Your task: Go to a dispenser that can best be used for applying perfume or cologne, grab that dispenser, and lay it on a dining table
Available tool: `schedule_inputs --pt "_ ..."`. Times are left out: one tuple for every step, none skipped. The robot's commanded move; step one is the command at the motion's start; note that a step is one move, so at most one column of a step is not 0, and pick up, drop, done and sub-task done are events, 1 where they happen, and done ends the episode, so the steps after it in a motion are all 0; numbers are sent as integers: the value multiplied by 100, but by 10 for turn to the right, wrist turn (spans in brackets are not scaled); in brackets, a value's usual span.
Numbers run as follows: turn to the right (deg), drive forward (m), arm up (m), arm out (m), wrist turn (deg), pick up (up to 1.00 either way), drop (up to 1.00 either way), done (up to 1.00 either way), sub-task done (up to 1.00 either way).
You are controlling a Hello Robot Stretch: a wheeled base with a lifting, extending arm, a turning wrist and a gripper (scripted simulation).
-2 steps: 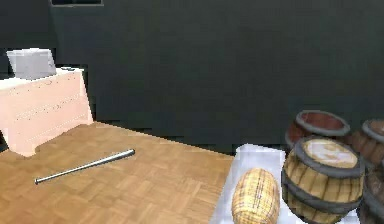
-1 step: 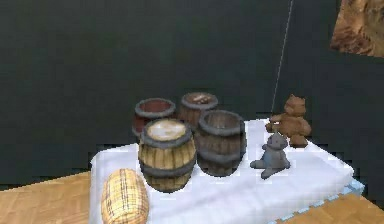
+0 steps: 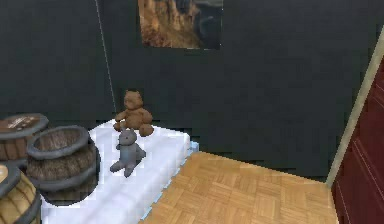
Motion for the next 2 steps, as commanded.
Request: schedule_inputs --pt "120 0 0 0 0 0 0 0 0" --pt "-450 0 0 0 0 0 0 0 0"
